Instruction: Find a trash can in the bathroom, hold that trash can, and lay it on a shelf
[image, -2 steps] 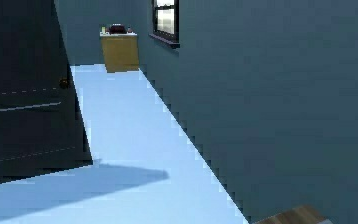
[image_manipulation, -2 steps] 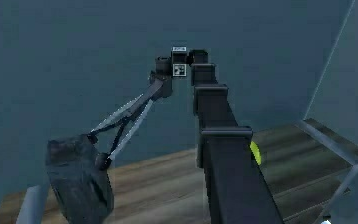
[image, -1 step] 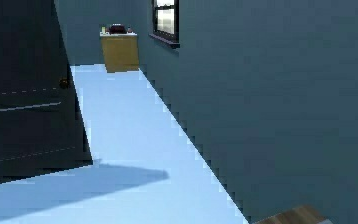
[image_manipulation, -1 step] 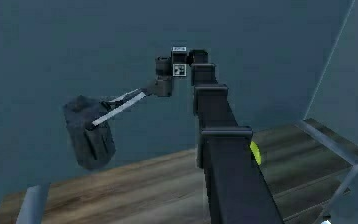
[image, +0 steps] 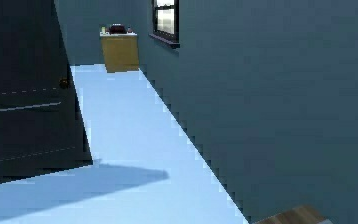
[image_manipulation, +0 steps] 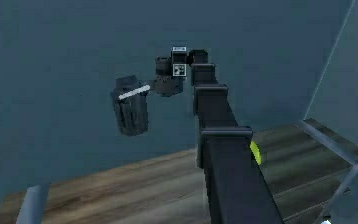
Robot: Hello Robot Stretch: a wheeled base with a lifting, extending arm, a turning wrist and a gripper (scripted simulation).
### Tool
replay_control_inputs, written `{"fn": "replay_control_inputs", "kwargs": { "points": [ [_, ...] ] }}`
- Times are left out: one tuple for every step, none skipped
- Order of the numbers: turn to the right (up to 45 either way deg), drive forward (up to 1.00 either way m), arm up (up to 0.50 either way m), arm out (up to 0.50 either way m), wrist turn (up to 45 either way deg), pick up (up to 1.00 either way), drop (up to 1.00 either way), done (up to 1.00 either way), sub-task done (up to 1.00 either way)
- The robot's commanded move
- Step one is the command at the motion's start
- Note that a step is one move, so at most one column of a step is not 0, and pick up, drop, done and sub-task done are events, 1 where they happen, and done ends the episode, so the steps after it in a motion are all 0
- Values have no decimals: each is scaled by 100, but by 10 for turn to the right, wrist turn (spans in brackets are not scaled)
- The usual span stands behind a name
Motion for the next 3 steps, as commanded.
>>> {"fn": "replay_control_inputs", "kwargs": {
  "points": [
    [0, 0, 0, 0, 450, 0, 0, 0, 0],
    [0, 0, 0, 0, 180, 0, 0, 0, 0],
    [0, 0, -10, 0, 0, 0, 0, 0, 0]
  ]
}}
